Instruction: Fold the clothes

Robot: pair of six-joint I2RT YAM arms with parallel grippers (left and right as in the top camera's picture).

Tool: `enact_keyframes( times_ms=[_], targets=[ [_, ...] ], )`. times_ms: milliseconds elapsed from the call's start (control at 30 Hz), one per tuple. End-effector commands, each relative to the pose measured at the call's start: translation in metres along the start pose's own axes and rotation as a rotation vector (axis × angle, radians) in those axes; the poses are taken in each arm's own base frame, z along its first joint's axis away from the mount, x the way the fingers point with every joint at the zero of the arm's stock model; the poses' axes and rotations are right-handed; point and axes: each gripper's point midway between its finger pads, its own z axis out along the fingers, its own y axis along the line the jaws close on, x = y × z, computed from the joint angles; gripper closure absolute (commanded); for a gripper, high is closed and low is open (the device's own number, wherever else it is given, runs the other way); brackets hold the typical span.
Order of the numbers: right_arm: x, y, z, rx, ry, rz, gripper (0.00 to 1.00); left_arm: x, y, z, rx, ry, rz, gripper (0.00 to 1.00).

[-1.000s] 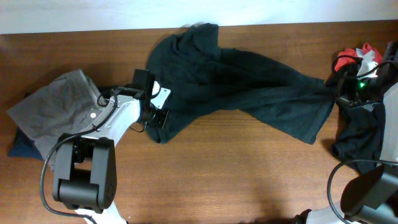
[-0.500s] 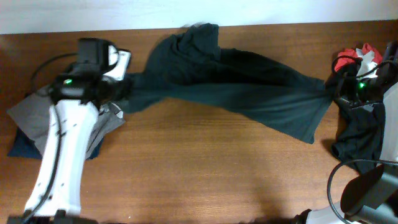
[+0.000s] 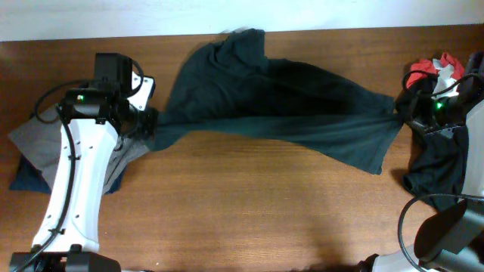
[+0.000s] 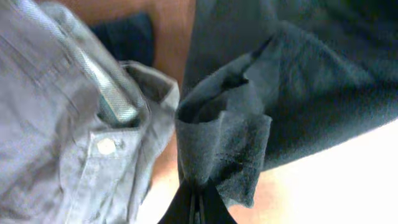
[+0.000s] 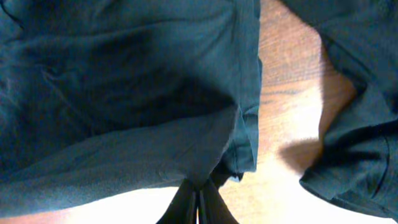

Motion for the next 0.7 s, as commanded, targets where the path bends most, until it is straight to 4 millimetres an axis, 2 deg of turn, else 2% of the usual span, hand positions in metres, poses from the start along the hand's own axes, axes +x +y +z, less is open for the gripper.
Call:
enact_keyframes(
  times_ms=[0, 67, 100, 133, 333, 467, 567, 667],
  targets=[
    [0.003, 0.003, -0.001, -0.007, 0.011, -0.015, 0.95, 0.011, 0.003, 0.000, -0.016, 0.042, -0.015, 0.80],
    [0.004, 0.003, -0.001, -0.006, 0.019, -0.013, 0.95, 0.013, 0.003, 0.000, -0.015, 0.052, -0.031, 0.56],
    [0.005, 0.003, -0.001, -0.006, 0.020, -0.012, 0.94, 0.013, 0.003, 0.000, -0.013, 0.049, -0.048, 0.48],
    [0.005, 0.003, -0.001, -0.006, 0.022, -0.012, 0.94, 0.011, 0.002, 0.000, -0.007, 0.043, -0.060, 0.45],
    [0.008, 0.003, -0.001, -0.006, 0.034, -0.008, 0.92, -0.015, -0.036, 0.003, 0.219, -0.047, -0.053, 0.40],
    [0.008, 0.003, -0.001, -0.006, 0.033, -0.008, 0.92, -0.026, -0.068, 0.021, 0.333, -0.052, 0.075, 0.40],
    [0.008, 0.003, -0.001, -0.006, 0.032, -0.009, 0.91, -0.030, -0.096, 0.055, 0.368, -0.009, 0.191, 0.40],
    [0.007, 0.003, -0.001, -0.006, 0.030, -0.009, 0.91, -0.033, -0.114, 0.088, 0.385, 0.025, 0.255, 0.40]
  ],
)
